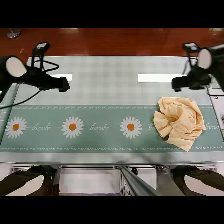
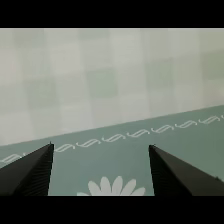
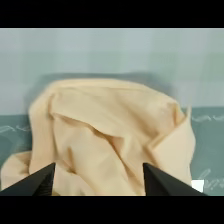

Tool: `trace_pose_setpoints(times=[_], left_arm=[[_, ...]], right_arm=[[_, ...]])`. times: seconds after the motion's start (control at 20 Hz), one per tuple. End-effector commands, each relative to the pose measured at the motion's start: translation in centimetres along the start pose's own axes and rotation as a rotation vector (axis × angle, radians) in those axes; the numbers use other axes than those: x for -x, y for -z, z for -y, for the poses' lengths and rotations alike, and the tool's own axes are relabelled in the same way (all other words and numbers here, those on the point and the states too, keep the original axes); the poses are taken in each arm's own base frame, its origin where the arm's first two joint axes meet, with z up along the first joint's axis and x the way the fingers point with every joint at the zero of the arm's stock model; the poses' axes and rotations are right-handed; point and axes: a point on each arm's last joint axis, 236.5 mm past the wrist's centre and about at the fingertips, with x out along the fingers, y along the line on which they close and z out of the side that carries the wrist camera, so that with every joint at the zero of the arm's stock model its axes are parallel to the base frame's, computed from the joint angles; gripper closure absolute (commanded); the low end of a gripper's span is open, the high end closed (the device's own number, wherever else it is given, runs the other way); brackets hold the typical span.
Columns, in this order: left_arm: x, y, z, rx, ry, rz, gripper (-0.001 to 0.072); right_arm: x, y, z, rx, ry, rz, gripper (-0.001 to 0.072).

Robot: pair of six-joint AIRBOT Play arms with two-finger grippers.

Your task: Fold the shirts.

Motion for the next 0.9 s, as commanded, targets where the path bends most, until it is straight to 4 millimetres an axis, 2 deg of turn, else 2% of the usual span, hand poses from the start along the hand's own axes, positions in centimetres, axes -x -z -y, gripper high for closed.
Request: trace_pose_setpoints(times=[0.0, 0.15, 0.25, 0.35, 0.45, 0.5, 0.55, 0.6, 0.7, 0.8, 0.85], left_arm=[[2.9, 3.8, 3.1, 0.010, 0.098, 0.096, 0.0003], [1.3, 9.7, 4.0, 0.091, 0.138, 0.090, 0.0003], [-0.4, 12.3, 3.6, 0.104, 0.129, 0.037, 0.0003], [-1.7, 12.1, 3.1, 0.117, 0.118, 0.028, 0.0003], [-3.0, 10.4, 2.6, 0.132, 0.105, 0.049, 0.0003], [-3.5, 9.7, 2.5, 0.136, 0.102, 0.047, 0.0004], [-3.9, 9.1, 2.6, 0.142, 0.106, 0.035, 0.0004], [-4.1, 8.3, 2.7, 0.139, 0.107, 0.026, 0.0004], [-2.9, 5.2, 2.4, 0.113, 0.103, 0.079, 0.0004], [0.4, 1.4, 1.7, 0.106, 0.093, 0.187, 0.0005], [2.2, 0.1, 1.5, 0.106, 0.090, 0.232, 0.0005]], right_arm=[[-0.2, 5.7, 2.9, -0.158, -0.033, 0.011, 0.0086], [-4.8, 11.2, 1.5, -0.254, -0.074, -0.019, 0.0086], [-8.1, 13.2, 0.8, -0.277, -0.071, -0.063, 0.0087], [-10.6, 12.7, 0.5, -0.290, -0.057, -0.083, 0.0087], [-12.5, 11.3, -0.3, -0.294, -0.069, -0.133, 0.0097], [-12.8, 10.7, -0.9, -0.291, -0.083, -0.170, 0.0217], [-12.7, 9.7, -1.6, -0.277, -0.109, -0.197, 0.0489], [-12.0, 8.1, -2.2, -0.243, -0.144, -0.189, 0.0680], [-8.2, 2.8, -2.3, -0.195, -0.196, -0.066, 0.0685], [-1.0, -3.8, -0.7, -0.143, -0.203, 0.153, 0.0685], [3.7, -6.7, 0.2, -0.130, -0.208, 0.285, 0.0685]])
